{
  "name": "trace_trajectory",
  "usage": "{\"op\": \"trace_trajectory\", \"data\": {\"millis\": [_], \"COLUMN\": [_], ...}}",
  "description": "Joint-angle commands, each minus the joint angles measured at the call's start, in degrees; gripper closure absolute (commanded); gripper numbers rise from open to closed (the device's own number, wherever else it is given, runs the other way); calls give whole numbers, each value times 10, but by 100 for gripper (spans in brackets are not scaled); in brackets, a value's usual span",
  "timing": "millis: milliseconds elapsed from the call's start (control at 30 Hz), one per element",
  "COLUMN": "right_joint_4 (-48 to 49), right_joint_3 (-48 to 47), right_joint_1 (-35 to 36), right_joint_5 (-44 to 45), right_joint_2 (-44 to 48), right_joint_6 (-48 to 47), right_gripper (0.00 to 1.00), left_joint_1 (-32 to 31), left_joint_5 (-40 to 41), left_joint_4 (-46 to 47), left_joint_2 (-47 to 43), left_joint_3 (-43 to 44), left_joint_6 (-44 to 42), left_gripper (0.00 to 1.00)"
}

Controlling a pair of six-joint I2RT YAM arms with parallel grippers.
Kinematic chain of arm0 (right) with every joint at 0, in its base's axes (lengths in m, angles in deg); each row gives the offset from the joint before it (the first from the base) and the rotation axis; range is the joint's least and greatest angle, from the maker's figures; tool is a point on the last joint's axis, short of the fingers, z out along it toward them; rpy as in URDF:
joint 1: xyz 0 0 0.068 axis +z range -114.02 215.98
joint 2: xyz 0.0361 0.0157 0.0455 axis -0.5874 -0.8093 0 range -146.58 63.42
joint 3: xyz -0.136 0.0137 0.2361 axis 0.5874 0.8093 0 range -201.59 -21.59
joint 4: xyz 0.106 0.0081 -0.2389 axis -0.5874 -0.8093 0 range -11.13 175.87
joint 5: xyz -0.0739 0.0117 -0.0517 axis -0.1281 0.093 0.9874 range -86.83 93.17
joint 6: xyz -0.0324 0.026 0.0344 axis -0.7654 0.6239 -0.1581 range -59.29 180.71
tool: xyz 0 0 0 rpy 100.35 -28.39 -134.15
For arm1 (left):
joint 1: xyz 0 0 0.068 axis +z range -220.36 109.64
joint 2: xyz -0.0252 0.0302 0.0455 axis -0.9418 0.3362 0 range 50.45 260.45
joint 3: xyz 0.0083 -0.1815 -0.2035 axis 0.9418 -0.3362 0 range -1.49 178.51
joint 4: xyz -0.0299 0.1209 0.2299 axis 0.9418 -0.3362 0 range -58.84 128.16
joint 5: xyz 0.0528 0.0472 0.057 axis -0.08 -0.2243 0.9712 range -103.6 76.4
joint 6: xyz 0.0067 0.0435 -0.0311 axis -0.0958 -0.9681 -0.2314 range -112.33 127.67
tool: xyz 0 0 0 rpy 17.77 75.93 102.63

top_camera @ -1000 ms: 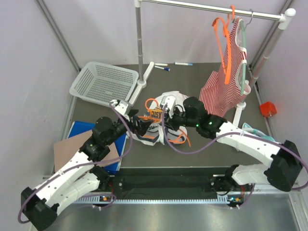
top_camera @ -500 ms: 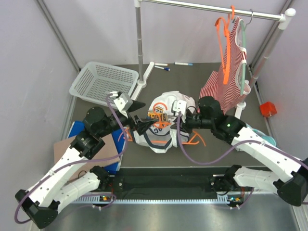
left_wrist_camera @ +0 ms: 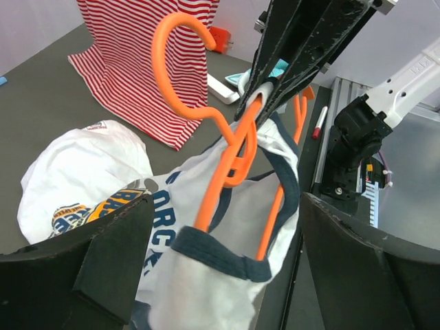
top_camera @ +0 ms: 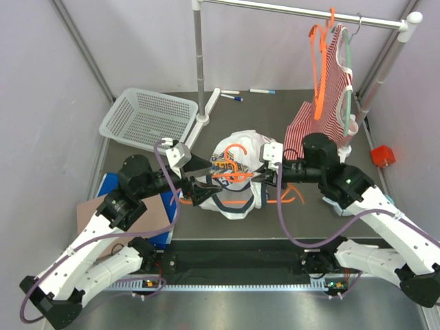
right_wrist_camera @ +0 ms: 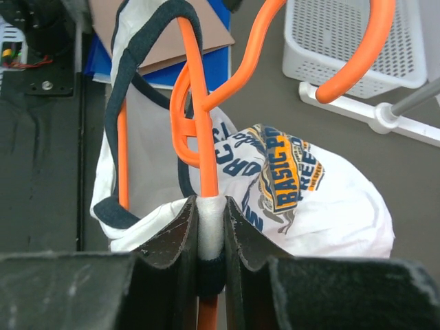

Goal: Place the tank top on the hanger

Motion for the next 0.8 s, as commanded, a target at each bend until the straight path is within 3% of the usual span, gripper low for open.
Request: {"op": "trace_trajectory", "data": {"millis": [0, 500, 767], "right_joint_4": [2, -46, -61], "right_joint_3": [-51, -106, -124], "right_joint_1": [-7, -8, -14], "right_joint_5": [-70, -82, -91], "right_joint_2": [6, -23, -32], "right_joint_6": [-33, -88, -111], "right_gripper": [100, 100, 100], "left_joint_1": [5, 5, 5], "left_joint_5": [-24, -110, -132], "left_joint_4": [-5, -18, -23], "left_joint_2": [-8, 4, 16], "left_joint_3": [10, -4, -3], "left_joint_6": [5, 31, 28], "left_gripper": [15, 45, 49]}}
